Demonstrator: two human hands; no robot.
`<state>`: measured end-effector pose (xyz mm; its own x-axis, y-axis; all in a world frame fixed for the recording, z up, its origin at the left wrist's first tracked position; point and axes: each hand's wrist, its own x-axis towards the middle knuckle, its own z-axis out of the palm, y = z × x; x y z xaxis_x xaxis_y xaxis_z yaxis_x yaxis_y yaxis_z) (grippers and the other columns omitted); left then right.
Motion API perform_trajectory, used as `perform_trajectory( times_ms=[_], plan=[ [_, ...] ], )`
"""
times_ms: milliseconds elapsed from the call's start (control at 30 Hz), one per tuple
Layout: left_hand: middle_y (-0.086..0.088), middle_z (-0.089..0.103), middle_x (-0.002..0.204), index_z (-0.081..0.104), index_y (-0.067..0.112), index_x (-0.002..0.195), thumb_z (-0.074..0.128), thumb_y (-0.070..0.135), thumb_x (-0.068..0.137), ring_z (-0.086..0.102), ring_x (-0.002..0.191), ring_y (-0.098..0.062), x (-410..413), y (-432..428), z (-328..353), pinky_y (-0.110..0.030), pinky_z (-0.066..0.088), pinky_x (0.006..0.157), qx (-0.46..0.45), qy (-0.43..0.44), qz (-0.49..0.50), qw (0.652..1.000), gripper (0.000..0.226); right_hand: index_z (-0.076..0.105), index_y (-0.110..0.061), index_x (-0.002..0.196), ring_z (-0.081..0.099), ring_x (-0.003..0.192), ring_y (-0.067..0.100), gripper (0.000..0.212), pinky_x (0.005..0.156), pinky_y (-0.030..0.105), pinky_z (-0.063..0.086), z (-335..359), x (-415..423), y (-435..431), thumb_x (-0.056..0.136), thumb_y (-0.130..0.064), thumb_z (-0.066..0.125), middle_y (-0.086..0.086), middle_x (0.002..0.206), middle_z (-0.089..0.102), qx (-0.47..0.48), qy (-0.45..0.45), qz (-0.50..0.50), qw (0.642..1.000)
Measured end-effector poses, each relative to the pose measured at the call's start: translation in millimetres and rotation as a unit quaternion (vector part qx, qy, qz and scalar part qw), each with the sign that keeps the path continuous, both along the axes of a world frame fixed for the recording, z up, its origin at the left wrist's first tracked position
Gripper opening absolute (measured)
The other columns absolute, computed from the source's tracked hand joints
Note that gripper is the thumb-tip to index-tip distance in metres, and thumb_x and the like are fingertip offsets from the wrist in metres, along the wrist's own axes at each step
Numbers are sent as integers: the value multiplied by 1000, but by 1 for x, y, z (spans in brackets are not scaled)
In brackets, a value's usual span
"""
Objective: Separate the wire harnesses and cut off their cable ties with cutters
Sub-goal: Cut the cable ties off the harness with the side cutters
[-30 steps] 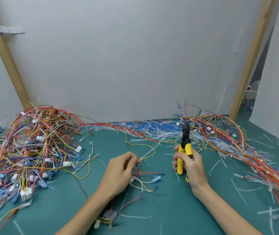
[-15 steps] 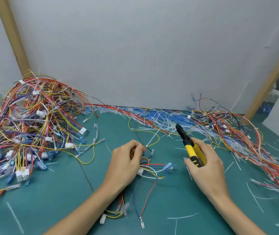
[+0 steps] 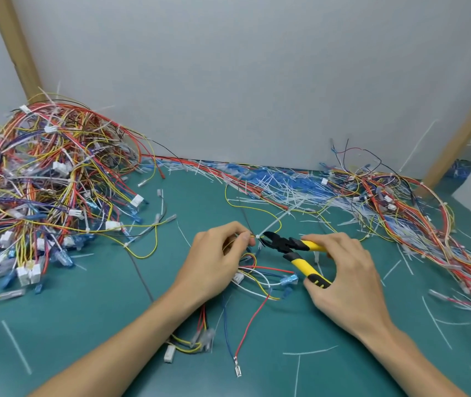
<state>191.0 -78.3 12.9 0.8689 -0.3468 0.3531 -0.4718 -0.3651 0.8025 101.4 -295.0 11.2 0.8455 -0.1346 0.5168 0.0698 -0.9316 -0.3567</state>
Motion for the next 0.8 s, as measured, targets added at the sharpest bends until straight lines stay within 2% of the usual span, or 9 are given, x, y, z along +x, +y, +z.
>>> perform_trajectory(
  times_ms=[200, 333, 533, 667, 800],
  plan=[
    [19, 52, 52, 68, 26, 80, 54, 24, 101, 46, 52, -4, 0, 1, 0, -13, 32, 52, 9, -6, -10, 1000, 26, 63, -37, 117, 53, 102, 11, 55, 89, 33, 42, 0, 0, -1, 64, -25, 73, -20, 105, 54, 3, -10, 6, 1000],
    [15, 49, 50, 68, 25, 78, 54, 23, 101, 45, 51, -5, 0, 1, 0, -13, 32, 52, 8, -8, -7, 1000, 26, 63, -37, 117, 53, 98, 10, 58, 88, 36, 45, 1, 0, 0, 63, -21, 78, -19, 105, 54, 3, -6, 10, 1000],
    [12, 47, 50, 66, 25, 77, 54, 25, 101, 43, 51, -7, 0, 1, 0, -15, 32, 52, 16, -7, -10, 1000, 27, 64, -38, 116, 53, 91, 11, 53, 83, 35, 47, 2, -2, 4, 65, -27, 77, -20, 103, 55, -13, -5, 11, 1000],
    [12, 48, 51, 66, 25, 77, 54, 25, 101, 43, 51, -7, -2, 1, 0, -15, 31, 51, 18, -11, -15, 1000, 27, 65, -37, 114, 53, 89, 12, 48, 82, 34, 46, 5, -3, 6, 66, -36, 66, -19, 102, 56, -15, -9, 10, 1000],
    [17, 50, 52, 66, 25, 78, 54, 23, 101, 45, 52, -6, -2, 1, 0, -14, 32, 52, 24, -14, -22, 999, 26, 65, -36, 114, 54, 88, 13, 52, 78, 32, 47, 6, -5, 5, 64, -28, 74, -20, 101, 56, -9, -12, 14, 1000]
  ],
)
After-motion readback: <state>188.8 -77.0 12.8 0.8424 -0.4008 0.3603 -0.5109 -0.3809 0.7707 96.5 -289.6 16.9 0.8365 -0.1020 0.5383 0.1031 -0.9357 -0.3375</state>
